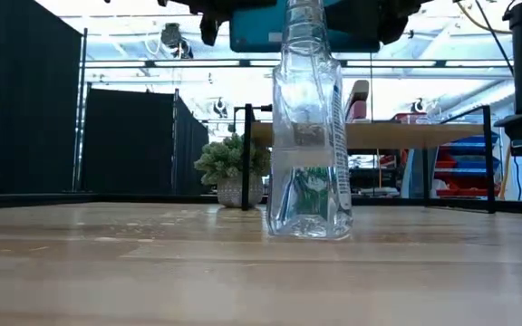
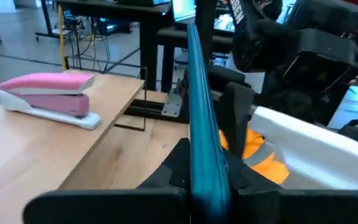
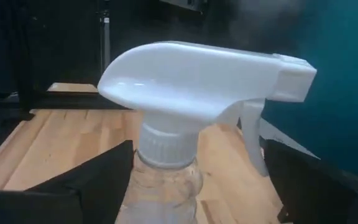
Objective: Apply microfiber cloth
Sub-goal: Spray the back of the tablet with the spray bottle, then wipe the back of the tablet with the orange microfiber cloth
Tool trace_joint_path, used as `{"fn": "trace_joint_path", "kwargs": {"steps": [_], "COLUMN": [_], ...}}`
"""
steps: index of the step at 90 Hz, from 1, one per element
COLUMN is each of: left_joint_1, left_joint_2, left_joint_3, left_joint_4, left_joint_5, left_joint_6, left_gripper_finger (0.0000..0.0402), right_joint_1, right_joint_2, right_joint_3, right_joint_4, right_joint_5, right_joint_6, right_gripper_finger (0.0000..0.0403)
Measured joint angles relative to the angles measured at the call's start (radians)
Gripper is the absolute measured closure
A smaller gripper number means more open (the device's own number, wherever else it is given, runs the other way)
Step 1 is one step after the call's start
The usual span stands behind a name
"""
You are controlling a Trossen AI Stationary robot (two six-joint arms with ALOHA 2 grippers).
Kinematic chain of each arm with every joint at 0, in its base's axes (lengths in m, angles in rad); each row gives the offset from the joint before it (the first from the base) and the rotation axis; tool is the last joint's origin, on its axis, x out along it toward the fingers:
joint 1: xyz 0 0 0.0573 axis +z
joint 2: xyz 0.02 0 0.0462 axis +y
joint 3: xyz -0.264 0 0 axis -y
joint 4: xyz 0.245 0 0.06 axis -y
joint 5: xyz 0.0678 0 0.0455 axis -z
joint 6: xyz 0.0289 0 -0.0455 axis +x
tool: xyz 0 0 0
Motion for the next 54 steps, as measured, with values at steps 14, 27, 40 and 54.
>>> {"fn": "trace_joint_path", "kwargs": {"steps": [14, 27, 40, 54], "left_joint_1": [0.000, 0.000, 0.002, 0.026], "left_joint_2": [0.000, 0.000, 0.000, -0.046], "left_joint_3": [0.000, 0.000, 0.000, 0.007], "left_joint_4": [0.000, -0.003, -0.029, -0.061], "left_joint_5": [0.000, -0.001, -0.055, -0.085], "left_joint_6": [0.000, 0.006, 0.024, 0.053], "left_gripper_finger": [0.0397, 0.0397, 0.0397, 0.0397], "right_joint_1": [0.000, 0.000, 0.000, 0.016], "right_joint_2": [0.000, 0.000, -0.027, -0.113], "right_joint_3": [0.000, 0.000, 0.000, 0.050], "right_joint_4": [-0.001, -0.005, -0.079, -0.323], "right_joint_5": [0.002, 0.027, 0.033, 0.039], "right_joint_6": [-0.014, -0.021, -0.016, 0.066], "right_gripper_finger": [0.0155, 0.0166, 0.0150, 0.0114]}}
